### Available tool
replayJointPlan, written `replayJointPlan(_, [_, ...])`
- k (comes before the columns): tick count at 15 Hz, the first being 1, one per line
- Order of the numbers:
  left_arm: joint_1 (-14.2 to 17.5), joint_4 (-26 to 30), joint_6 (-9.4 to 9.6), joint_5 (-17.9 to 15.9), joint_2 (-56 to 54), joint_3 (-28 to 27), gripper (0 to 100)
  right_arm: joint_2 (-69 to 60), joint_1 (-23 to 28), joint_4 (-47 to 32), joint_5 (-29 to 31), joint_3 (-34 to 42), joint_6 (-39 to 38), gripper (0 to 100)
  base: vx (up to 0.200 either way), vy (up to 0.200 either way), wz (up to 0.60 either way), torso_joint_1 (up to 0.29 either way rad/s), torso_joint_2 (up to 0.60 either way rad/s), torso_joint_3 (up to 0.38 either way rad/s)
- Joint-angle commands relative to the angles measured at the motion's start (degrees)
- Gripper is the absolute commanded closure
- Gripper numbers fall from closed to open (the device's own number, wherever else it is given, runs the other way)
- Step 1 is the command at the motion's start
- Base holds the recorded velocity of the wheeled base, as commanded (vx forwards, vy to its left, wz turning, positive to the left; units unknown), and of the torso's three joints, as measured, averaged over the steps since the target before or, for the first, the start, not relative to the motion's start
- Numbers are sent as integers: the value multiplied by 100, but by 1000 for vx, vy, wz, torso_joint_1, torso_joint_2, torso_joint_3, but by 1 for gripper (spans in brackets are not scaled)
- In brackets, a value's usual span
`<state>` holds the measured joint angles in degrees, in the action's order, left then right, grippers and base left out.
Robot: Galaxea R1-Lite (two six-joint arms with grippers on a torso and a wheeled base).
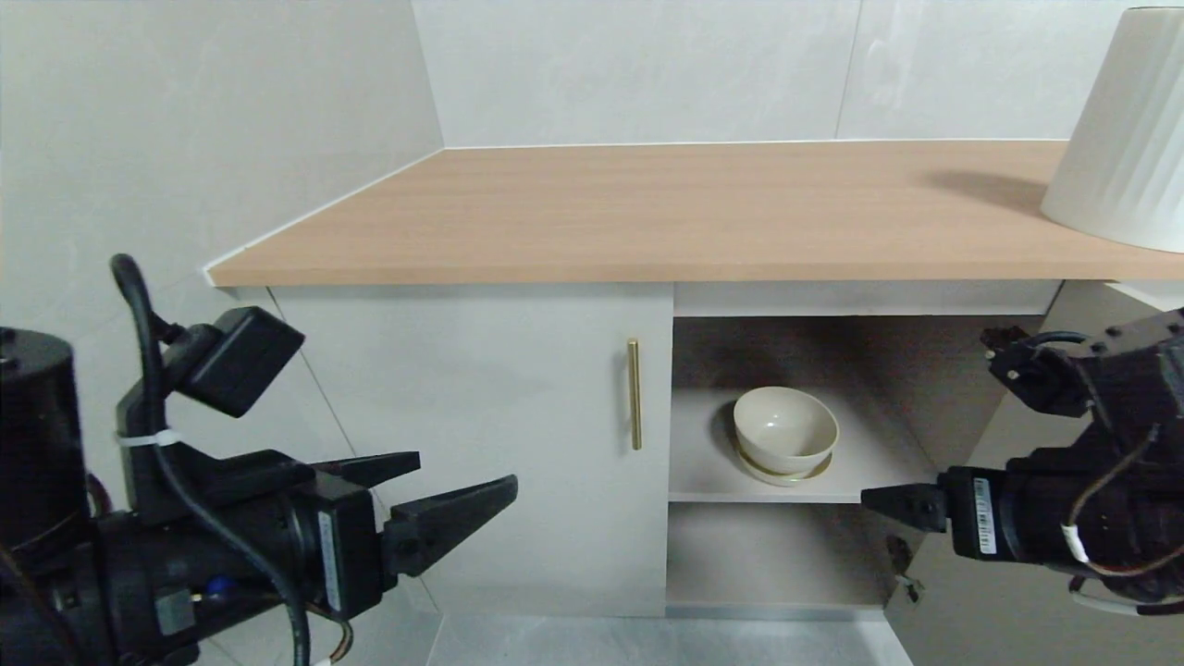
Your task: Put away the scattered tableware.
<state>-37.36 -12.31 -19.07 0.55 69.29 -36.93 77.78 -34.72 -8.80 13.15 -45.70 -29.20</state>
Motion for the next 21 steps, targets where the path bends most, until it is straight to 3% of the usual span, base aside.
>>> replayJointPlan(1, [133, -17, 8, -2, -337, 45, 0, -773, -105, -78, -15, 308, 2, 0, 0, 0, 0, 0, 0, 0])
replayJointPlan(5, [133, 1, -9, -2, -100, 107, 0, -852, -123, -87, -6, 360, 46, 0, 0, 0, 0, 0, 0, 0])
replayJointPlan(21, [115, -8, -36, -2, 208, 221, 0, -702, -158, -87, -15, 422, 46, 0, -200, 0, 0, 3, 3, 2])
